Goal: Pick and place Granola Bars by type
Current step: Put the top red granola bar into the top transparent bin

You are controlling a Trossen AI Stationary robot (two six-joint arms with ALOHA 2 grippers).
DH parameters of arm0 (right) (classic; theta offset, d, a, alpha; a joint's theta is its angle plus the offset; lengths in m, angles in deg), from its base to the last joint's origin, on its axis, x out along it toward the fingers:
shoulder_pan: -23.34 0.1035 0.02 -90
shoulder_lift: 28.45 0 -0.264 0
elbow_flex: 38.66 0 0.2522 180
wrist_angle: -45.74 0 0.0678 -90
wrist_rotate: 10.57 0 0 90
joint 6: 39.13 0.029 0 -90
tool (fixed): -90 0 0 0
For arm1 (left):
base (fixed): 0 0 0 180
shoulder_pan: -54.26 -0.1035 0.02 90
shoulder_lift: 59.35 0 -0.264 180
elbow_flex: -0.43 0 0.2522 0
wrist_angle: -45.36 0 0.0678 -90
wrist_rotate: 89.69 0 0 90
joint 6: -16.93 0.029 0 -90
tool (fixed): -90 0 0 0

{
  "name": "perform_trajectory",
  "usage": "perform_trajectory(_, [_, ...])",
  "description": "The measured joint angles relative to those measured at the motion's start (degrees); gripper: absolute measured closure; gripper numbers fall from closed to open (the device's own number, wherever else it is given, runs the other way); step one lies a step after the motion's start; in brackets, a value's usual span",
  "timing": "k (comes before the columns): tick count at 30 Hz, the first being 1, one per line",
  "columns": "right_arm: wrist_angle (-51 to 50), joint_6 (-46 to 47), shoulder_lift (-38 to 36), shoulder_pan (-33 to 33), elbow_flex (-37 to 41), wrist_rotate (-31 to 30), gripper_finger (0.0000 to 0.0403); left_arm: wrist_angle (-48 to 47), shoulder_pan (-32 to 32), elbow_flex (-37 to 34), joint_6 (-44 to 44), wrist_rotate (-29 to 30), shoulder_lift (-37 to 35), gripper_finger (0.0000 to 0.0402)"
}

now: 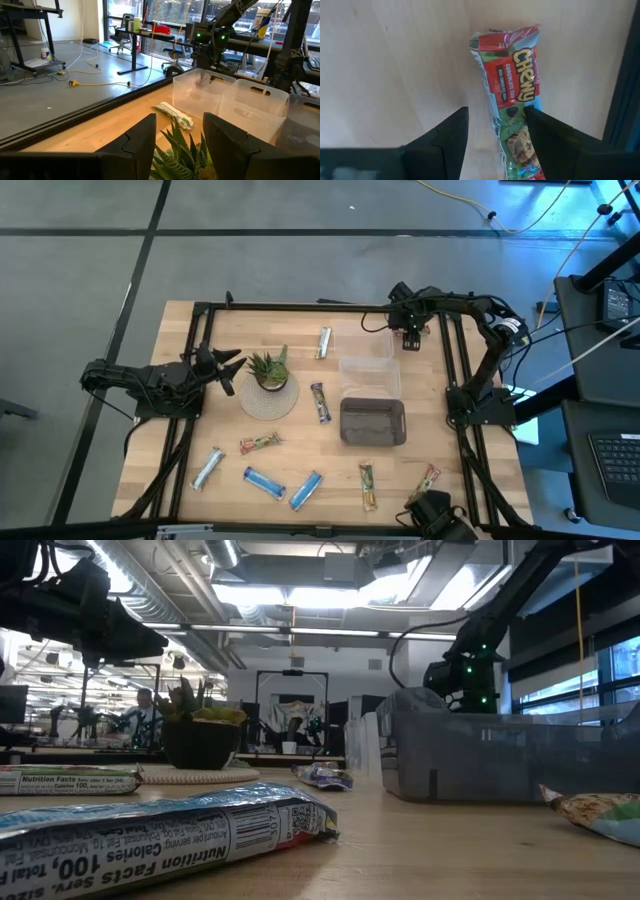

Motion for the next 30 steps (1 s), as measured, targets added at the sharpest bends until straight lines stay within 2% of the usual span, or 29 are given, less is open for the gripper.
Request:
perform_trajectory(12, [3.42, 1.95, -0.02, -0.81, 0.00, -2.60, 0.0199, 0.00, 0.00, -0.01, 0.02, 0.02, -0.02, 0.0245])
perform_trajectory(18, [3.32, 1.78, -0.02, -1.61, 0.04, 1.21, 0.0202, 0.00, 0.00, 0.01, 0.01, 0.02, 0.00, 0.0245])
perform_trajectory(22, [3.77, 2.46, -0.02, -1.74, 0.04, 1.48, 0.0223, 0.00, 0.00, -0.01, 0.00, 0.02, -0.02, 0.0245])
perform_trajectory(30, [3.61, 3.20, 3.31, -2.47, -0.23, 2.03, 0.0297, 0.00, 0.00, 0.00, 0.00, 0.00, -0.02, 0.0245])
